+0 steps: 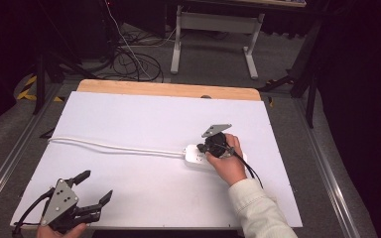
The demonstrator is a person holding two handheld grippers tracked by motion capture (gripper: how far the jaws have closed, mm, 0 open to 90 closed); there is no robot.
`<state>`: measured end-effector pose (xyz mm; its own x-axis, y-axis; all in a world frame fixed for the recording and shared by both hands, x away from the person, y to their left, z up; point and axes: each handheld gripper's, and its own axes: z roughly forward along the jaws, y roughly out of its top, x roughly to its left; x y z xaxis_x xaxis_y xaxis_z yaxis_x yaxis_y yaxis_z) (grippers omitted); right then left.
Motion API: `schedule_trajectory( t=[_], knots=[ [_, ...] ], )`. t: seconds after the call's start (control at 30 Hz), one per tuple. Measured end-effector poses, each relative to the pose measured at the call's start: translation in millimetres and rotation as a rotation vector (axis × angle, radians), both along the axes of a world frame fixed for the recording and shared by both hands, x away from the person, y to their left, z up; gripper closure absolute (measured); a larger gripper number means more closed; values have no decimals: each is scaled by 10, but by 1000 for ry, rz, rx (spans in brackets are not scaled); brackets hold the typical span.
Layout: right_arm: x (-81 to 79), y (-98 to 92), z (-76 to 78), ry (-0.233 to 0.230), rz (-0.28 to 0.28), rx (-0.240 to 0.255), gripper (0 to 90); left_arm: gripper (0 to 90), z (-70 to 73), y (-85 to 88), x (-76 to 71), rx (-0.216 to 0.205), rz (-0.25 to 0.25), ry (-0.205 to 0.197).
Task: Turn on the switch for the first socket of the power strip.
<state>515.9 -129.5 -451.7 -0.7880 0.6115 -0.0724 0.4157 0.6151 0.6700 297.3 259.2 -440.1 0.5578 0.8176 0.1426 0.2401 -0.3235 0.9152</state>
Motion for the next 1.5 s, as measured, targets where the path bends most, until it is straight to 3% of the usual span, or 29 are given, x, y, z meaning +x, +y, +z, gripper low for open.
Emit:
schedule_trajectory(
  t=[0.23, 0.9, 1.07, 1.1, 1.5],
  knots=[
    [20, 6, 5, 24, -15, 1, 900, 173, 1, -3, -1, 1, 0, -3],
    [12, 27, 7, 28, -33, -6, 900, 173, 1, 2, 3, -3, -3, 0],
    [-17, 34, 30, 5, -36, 33, 900, 173, 0, 3, 14, -3, -6, 4],
    [-40, 32, 78, -21, -35, 63, 900, 173, 0, 6, 18, -2, -5, 2],
    [-155, -57, 349, -75, -28, 116, 900, 173, 3, -2, 24, -6, -7, 4]
  ],
)
